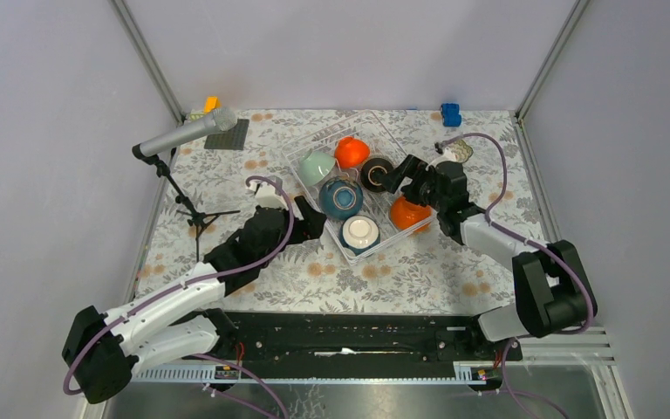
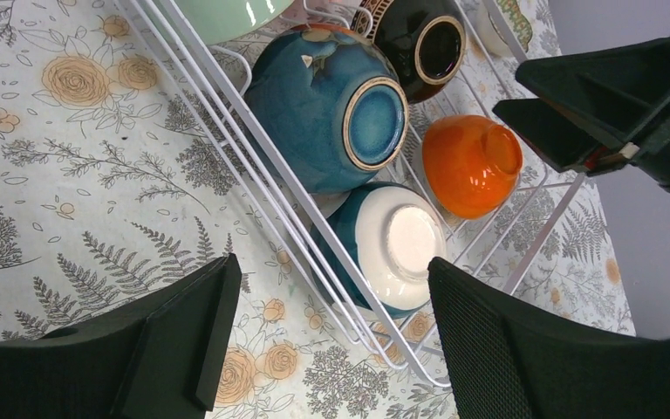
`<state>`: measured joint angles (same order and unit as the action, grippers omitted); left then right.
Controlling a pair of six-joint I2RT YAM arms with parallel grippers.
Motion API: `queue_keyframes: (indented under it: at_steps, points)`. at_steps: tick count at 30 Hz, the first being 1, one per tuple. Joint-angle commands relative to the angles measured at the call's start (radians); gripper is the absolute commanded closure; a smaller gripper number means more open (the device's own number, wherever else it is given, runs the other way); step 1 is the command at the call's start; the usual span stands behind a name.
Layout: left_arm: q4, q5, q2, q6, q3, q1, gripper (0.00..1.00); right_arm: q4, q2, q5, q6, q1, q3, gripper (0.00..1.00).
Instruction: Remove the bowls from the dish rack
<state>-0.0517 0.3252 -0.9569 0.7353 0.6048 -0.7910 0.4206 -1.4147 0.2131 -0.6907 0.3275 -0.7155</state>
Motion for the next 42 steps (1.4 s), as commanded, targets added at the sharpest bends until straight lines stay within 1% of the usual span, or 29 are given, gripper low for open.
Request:
queue_keyframes:
  at_steps: [1,7,14,23,27,31,38,42]
  points:
    - [0.02,0.002,0.044,0.005,-0.002,0.004,0.16,0.128,-0.067,-0.062,-0.001,0.012,-0.051,0.0]
    - [0.026,0.01,0.066,0.0,-0.018,0.004,0.15,0.094,-0.173,-0.085,0.024,0.011,-0.129,0.0]
    - [0.024,0.013,0.05,-0.005,-0.009,0.004,0.15,0.079,-0.264,-0.111,0.046,0.011,-0.223,0.0]
    - [0.018,0.024,0.045,-0.014,-0.003,0.004,0.15,0.079,-0.308,-0.111,0.046,0.008,-0.269,0.0]
    - [0.012,0.027,0.047,-0.015,-0.006,0.004,0.15,0.079,-0.305,-0.111,0.046,0.001,-0.242,0.0]
    - [0.01,0.03,0.051,-0.016,-0.012,0.004,0.14,0.079,-0.323,-0.111,0.046,-0.001,-0.273,0.0]
    - [0.01,0.029,0.055,-0.016,-0.013,0.004,0.14,0.079,-0.405,-0.111,0.046,-0.001,-0.37,0.0]
    - [0.002,0.032,0.06,-0.016,-0.011,0.004,0.14,0.079,-0.405,-0.111,0.046,-0.002,-0.374,0.0]
